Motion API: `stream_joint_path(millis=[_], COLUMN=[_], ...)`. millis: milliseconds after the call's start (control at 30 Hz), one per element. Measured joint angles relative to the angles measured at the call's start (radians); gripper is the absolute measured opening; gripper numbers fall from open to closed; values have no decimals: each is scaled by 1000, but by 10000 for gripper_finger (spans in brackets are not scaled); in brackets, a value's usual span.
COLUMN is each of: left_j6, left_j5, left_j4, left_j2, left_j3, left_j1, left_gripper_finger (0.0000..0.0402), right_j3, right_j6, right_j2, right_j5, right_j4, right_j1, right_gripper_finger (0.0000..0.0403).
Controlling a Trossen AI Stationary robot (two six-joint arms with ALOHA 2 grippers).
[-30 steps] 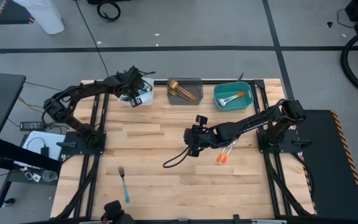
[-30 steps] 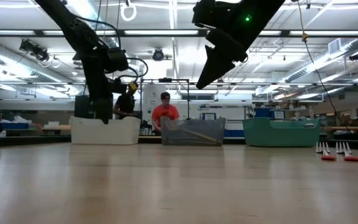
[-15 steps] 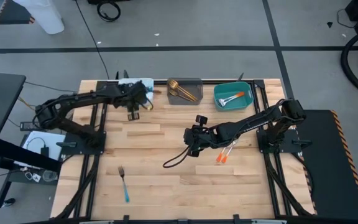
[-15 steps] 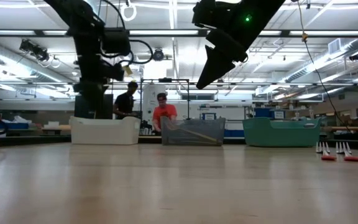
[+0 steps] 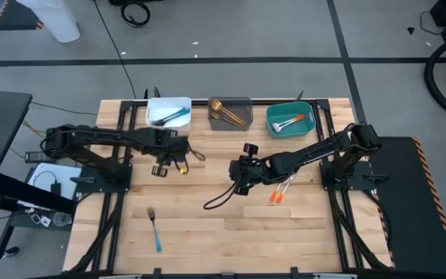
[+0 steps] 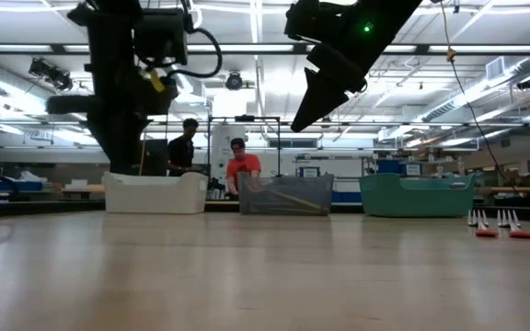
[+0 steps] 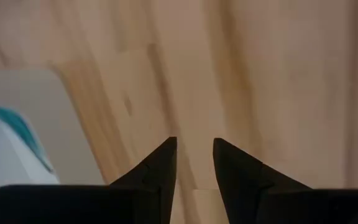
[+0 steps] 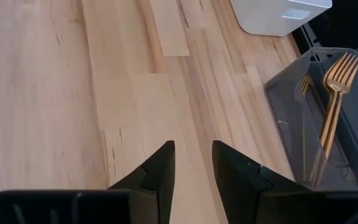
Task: Sort silverware by color (type)
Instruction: Put the blue fork into the white bin
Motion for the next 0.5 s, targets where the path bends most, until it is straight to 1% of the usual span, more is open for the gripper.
stream_joint_path(millis=[267, 400, 500], left_j6=[-84, -122, -139], left_j5=[1, 25, 63], left_j4=[-11, -18, -20], left_j2=[0, 0, 0], left_j3=[0, 0, 0], left_j1=[-198, -289, -354], left_gripper_finger=[114, 114, 114], right_j3=[0, 0, 0], right_j6=[0, -4, -4], right_j2=[0, 0, 0], right_j5=[0, 0, 0], right_j4=[-8, -9, -9], right_j1=[0, 0, 0], right_gripper_finger=[117, 117, 117])
